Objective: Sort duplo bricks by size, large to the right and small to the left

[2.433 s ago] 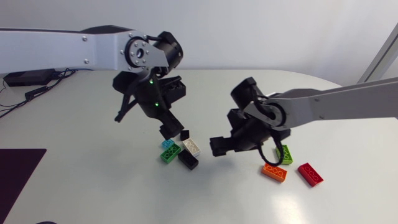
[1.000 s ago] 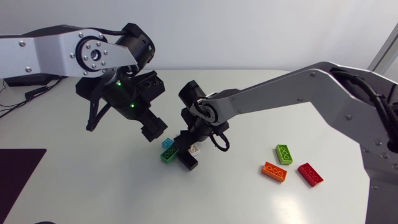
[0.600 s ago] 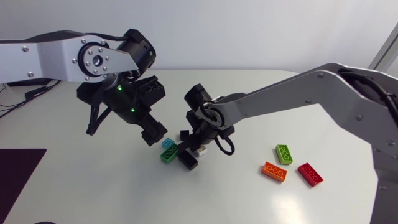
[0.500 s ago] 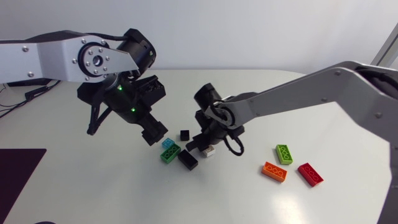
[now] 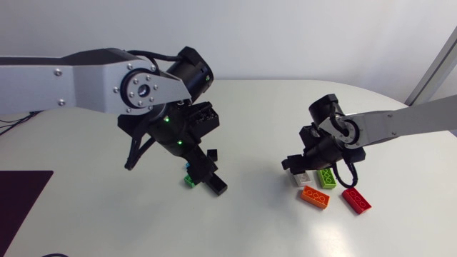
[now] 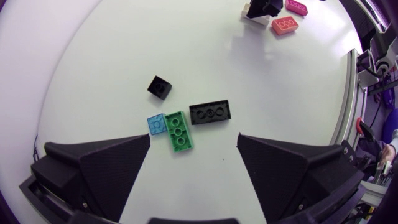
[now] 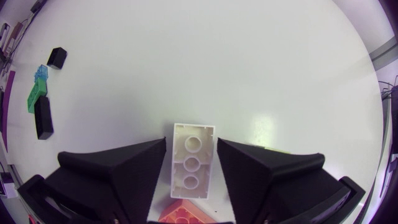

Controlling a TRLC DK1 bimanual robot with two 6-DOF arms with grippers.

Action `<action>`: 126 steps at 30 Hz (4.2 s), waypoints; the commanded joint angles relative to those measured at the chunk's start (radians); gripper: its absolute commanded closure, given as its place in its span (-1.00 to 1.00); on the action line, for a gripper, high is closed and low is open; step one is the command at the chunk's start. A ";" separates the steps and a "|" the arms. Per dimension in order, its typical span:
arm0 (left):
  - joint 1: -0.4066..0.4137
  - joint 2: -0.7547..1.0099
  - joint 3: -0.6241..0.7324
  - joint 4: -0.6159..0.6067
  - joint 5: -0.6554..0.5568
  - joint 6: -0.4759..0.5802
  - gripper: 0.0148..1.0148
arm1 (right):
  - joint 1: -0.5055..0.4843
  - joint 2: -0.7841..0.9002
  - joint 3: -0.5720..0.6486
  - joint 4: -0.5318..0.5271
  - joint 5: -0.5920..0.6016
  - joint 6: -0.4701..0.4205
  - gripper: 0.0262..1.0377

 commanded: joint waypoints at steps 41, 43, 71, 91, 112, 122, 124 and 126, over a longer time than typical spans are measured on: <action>0.274 -0.233 -0.296 0.104 0.050 0.017 -0.92 | 0.554 0.303 0.412 -0.159 0.028 0.088 0.97; 0.278 -0.238 -0.300 0.104 0.050 0.021 -0.92 | 0.541 0.288 0.394 -0.170 0.023 0.098 0.96; 0.127 0.087 -0.231 0.225 0.103 -0.025 -0.92 | -0.072 -0.183 -0.011 -0.259 -0.066 -0.047 -0.93; 0.136 0.225 -0.181 0.335 0.129 -0.052 0.41 | -0.072 -0.226 -0.023 -0.263 -0.068 -0.043 -0.93; -0.122 0.183 -0.020 0.291 0.149 -0.080 -0.99 | -0.072 -0.269 -0.076 -0.263 -0.069 -0.041 -0.93; 0.102 0.147 -0.140 0.263 0.148 0.012 -0.96 | -0.042 -0.272 -0.080 -0.257 -0.069 -0.026 -0.93; 0.165 0.158 -0.152 0.263 0.148 0.035 -0.95 | -0.039 -0.272 -0.082 -0.257 -0.069 -0.024 -0.93; 0.208 0.179 -0.152 0.265 0.149 0.043 -0.95 | -0.037 -0.272 -0.083 -0.257 -0.069 -0.024 -0.93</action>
